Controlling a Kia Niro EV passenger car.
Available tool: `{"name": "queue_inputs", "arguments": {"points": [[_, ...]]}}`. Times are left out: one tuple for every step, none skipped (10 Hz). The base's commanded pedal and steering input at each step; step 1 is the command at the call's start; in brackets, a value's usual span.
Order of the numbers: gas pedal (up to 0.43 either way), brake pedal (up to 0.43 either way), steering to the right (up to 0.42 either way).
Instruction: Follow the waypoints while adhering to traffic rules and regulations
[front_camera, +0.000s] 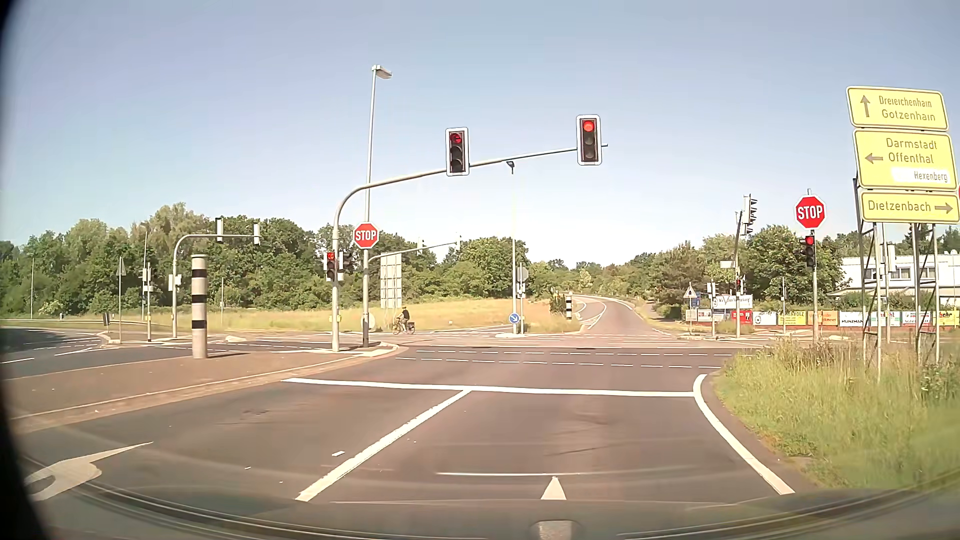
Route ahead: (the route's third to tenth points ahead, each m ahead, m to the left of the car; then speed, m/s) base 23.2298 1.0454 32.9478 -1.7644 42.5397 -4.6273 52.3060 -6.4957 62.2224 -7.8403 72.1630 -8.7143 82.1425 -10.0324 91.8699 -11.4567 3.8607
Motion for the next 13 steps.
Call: {"name": "queue_inputs", "arguments": {"points": [[0.000,0.250,0.073],[0.000,0.250,0.079],[0.000,0.250,0.082],[0.000,0.244,0.086],[0.000,0.244,0.090],[0.000,0.238,0.094],[0.000,0.238,0.095],[0.000,0.238,0.094],[0.000,0.226,0.094],[0.000,0.226,0.094],[0.000,0.226,0.095],[0.000,0.226,0.095],[0.000,0.226,0.095]]}}
